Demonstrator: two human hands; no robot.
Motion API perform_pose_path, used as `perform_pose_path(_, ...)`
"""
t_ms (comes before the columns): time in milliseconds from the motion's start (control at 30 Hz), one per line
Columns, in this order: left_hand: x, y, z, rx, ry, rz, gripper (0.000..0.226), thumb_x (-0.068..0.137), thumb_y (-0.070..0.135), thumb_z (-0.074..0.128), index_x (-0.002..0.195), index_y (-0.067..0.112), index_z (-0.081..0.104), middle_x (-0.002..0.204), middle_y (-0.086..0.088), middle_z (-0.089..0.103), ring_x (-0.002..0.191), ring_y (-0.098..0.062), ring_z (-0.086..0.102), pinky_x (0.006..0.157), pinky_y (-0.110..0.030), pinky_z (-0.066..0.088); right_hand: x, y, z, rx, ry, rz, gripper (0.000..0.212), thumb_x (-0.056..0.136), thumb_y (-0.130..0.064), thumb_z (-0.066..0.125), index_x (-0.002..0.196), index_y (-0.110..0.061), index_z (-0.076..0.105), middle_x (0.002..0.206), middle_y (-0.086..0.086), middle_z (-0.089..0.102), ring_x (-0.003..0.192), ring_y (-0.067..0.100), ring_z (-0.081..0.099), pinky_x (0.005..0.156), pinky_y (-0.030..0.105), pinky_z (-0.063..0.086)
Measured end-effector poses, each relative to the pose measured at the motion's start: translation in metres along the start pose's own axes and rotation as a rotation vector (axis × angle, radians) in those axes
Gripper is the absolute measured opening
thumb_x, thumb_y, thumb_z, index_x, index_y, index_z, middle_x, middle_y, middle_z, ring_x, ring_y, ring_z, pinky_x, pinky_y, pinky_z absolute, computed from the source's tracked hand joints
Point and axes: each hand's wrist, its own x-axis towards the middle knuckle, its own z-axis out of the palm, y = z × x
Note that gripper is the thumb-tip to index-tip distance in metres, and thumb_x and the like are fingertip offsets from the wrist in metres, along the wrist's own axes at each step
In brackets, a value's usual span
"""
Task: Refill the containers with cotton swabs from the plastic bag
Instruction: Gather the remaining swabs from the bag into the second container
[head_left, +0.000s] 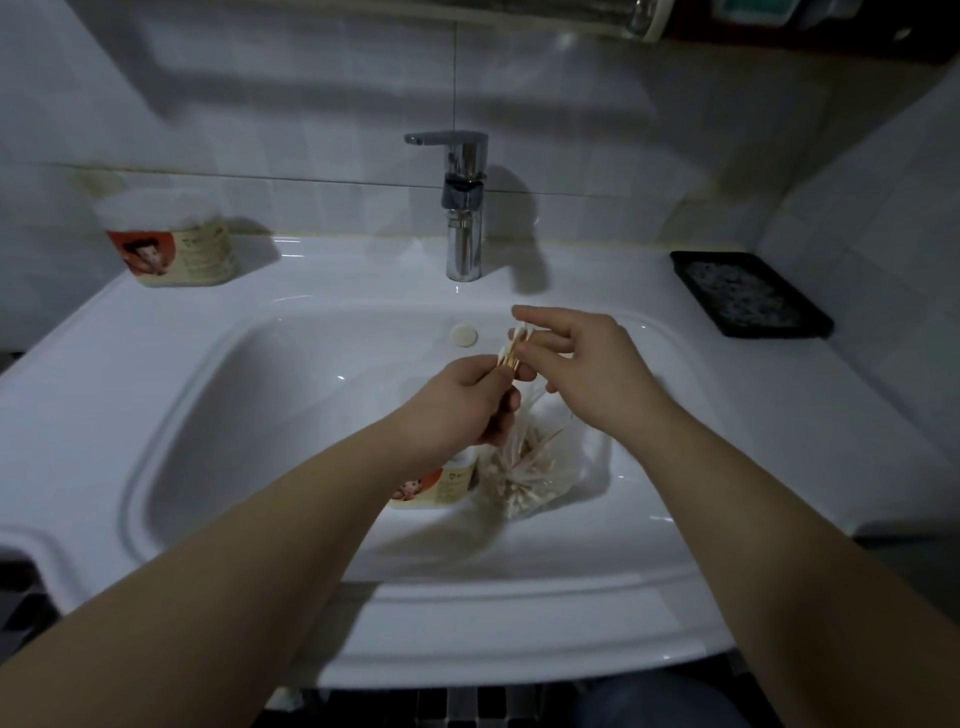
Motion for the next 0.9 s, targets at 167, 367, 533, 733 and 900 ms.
perform_pose_path(167,0.002,-0.001,0.001,0.004,0.018,0.025,0.028,0.111,0.023,0.037,0.102,0.011,0.061,0.076,0.001,0.057,0.06,-0.013,0.051,0.055,-0.025,0.046,-0.005,-0.004,0.0,-0.118,-0.114,-0.045,0.026,0.098,-0.022,0.067,0.121,-0.03,0.075,0.109,-0.021,0.074,0.103,-0.012,0.065,0.085,0.02,0.053)
perform_pose_path(367,0.007,0.0,-0.003,-0.108,0.085,-0.067,0.019,0.109,0.021,0.04,0.105,0.016,0.058,0.068,0.003,0.045,0.054,-0.011,0.04,0.05,-0.024,0.037,-0.005,-0.011,-0.007,-0.144,0.034,-0.009,0.023,0.092,-0.012,0.061,0.09,-0.027,0.078,0.081,-0.007,0.076,0.076,0.008,0.072,0.067,0.027,0.056)
perform_pose_path(533,0.009,0.0,-0.007,-0.257,0.147,-0.08,0.018,0.108,0.012,0.038,0.108,0.016,0.056,0.071,0.0,0.052,0.059,-0.013,0.045,0.054,-0.025,0.038,-0.011,-0.014,-0.013,-0.483,-0.266,0.097,0.021,0.086,-0.015,0.062,0.077,-0.024,0.079,0.074,-0.008,0.074,0.07,0.01,0.07,0.068,0.031,0.06)
perform_pose_path(733,0.009,0.004,-0.005,-0.418,0.162,-0.068,0.021,0.107,0.004,0.035,0.105,0.014,0.054,0.07,-0.004,0.057,0.059,-0.017,0.049,0.058,-0.029,0.036,-0.016,-0.011,0.004,-0.667,-0.489,0.015,0.017,0.084,-0.017,0.063,0.08,-0.032,0.07,0.085,-0.007,0.071,0.077,0.01,0.065,0.066,0.024,0.052)
perform_pose_path(900,-0.001,0.009,-0.003,-0.361,0.07,-0.04,0.013,0.11,0.013,0.037,0.112,0.013,0.05,0.071,-0.01,0.063,0.058,-0.025,0.059,0.056,-0.033,0.049,-0.018,-0.01,0.01,-0.716,-0.538,-0.002,0.023,0.087,-0.014,0.063,0.075,-0.027,0.049,0.074,-0.005,0.057,0.066,0.009,0.053,0.058,0.023,0.04)
